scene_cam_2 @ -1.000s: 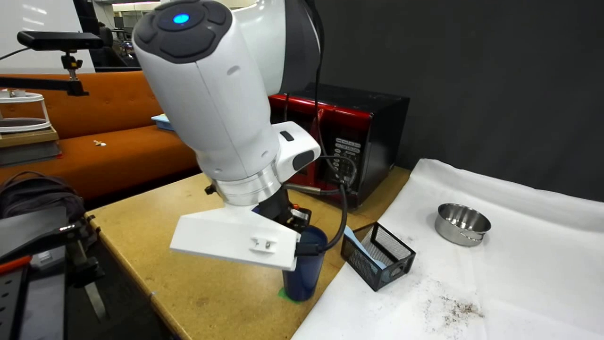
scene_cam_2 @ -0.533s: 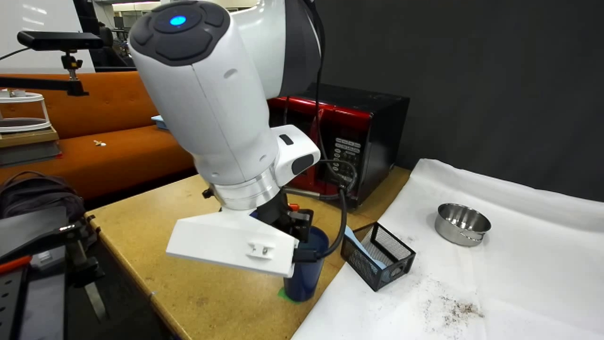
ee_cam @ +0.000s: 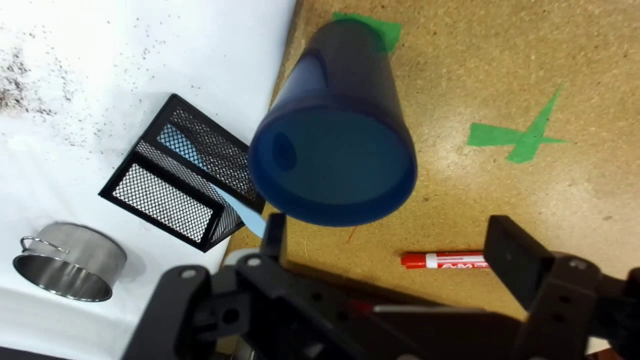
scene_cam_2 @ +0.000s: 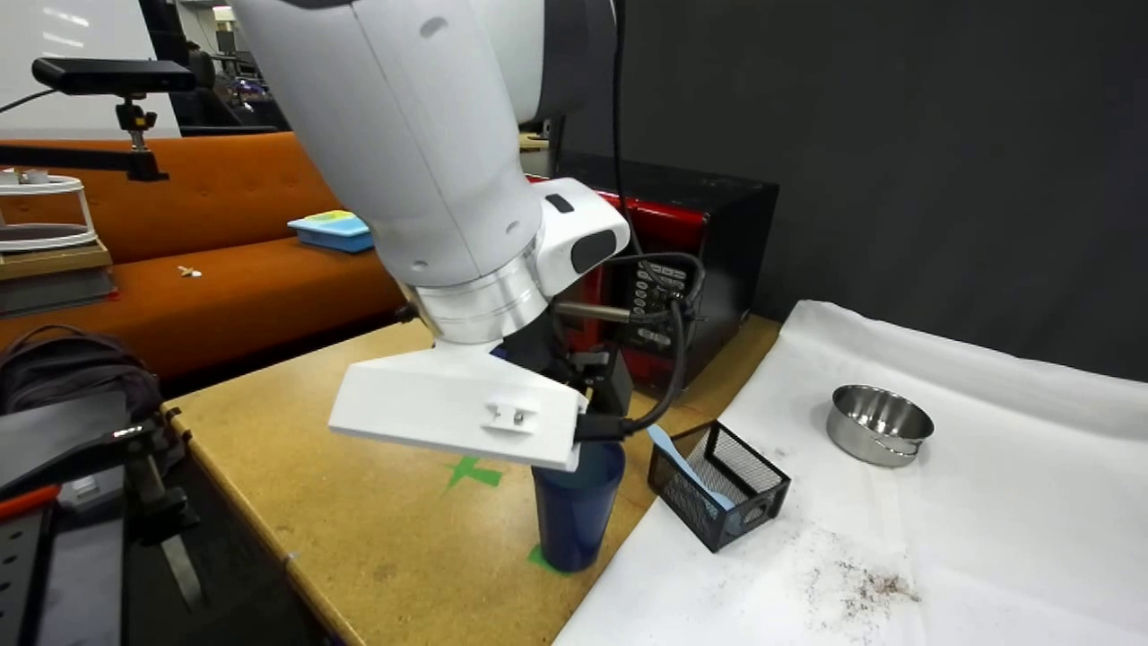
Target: Remove the blue cup from the top of the microwave and place it on the table
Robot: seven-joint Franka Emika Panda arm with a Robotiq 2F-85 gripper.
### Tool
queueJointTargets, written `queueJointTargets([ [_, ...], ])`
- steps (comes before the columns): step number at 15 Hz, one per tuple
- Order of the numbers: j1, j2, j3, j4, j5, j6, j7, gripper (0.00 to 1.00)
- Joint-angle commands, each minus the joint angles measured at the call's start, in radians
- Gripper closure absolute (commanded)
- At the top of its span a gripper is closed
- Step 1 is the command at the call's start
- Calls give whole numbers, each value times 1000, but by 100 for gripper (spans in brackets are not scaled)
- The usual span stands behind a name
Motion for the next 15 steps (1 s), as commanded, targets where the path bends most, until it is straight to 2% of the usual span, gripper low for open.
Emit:
queueJointTargets([
  [1,23,-59,19,-63,-169,107,223,0],
  [6,28,-66,49,-184,-562,248,652,0],
  [7,97,-72,-25,-214,-647,243,743,0],
  [8,125,-74,-62,-234,-732,242,828,0],
  [10,215,-80,-180,-257,-912,216,1001,0],
  [15,505,-65,-533,-180,-1266,76,1366,0],
])
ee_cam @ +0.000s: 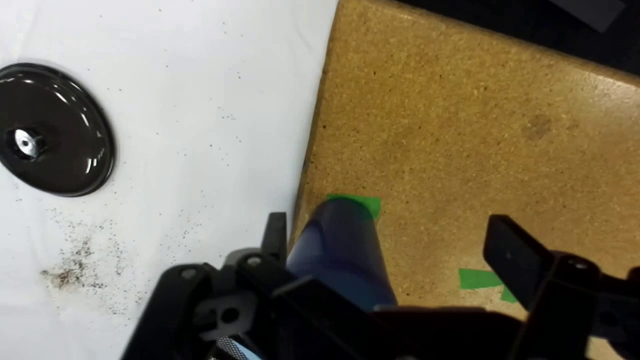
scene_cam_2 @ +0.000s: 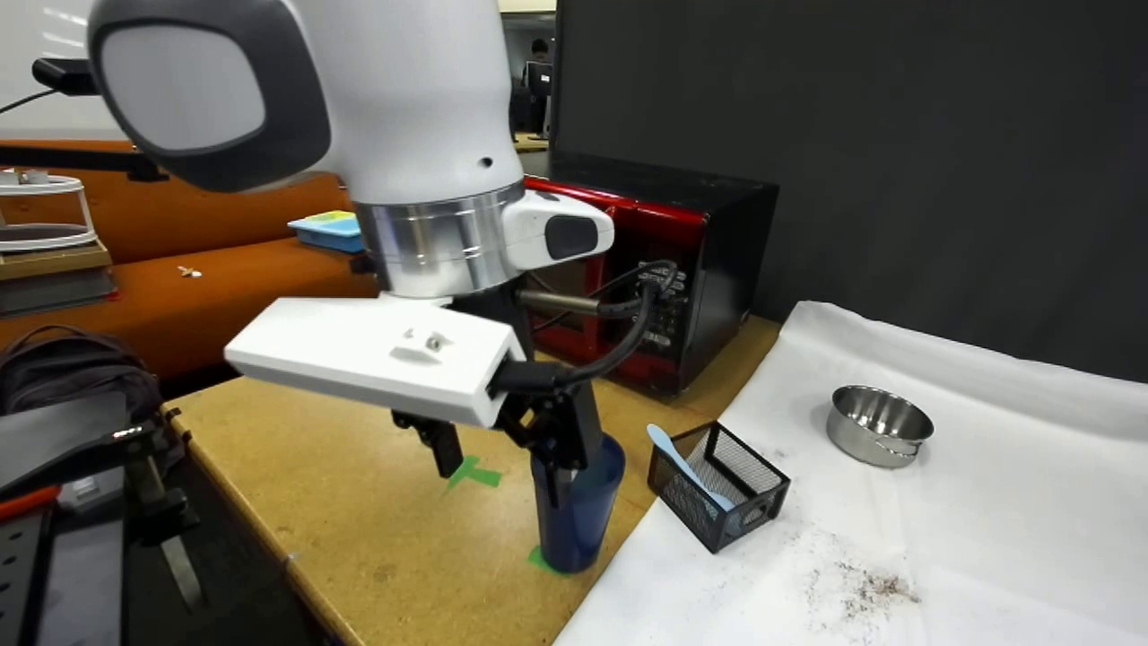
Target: Remove the blue cup from the top of the microwave and place it on the table
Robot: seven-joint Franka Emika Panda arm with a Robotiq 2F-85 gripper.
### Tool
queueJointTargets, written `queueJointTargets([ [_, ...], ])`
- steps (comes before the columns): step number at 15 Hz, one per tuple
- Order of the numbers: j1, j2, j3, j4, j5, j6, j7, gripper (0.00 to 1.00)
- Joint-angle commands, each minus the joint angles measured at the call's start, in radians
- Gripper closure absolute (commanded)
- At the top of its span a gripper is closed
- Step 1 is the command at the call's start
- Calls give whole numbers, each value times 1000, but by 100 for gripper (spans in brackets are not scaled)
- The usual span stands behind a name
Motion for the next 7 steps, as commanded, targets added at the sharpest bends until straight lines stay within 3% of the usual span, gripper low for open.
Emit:
queueJointTargets([
  [1,201,-21,-240,67,-198,-146,224,0],
  [4,348,-69,-401,178,-380,-302,451,0],
  [7,457,-128,-489,291,-542,-424,681,0],
])
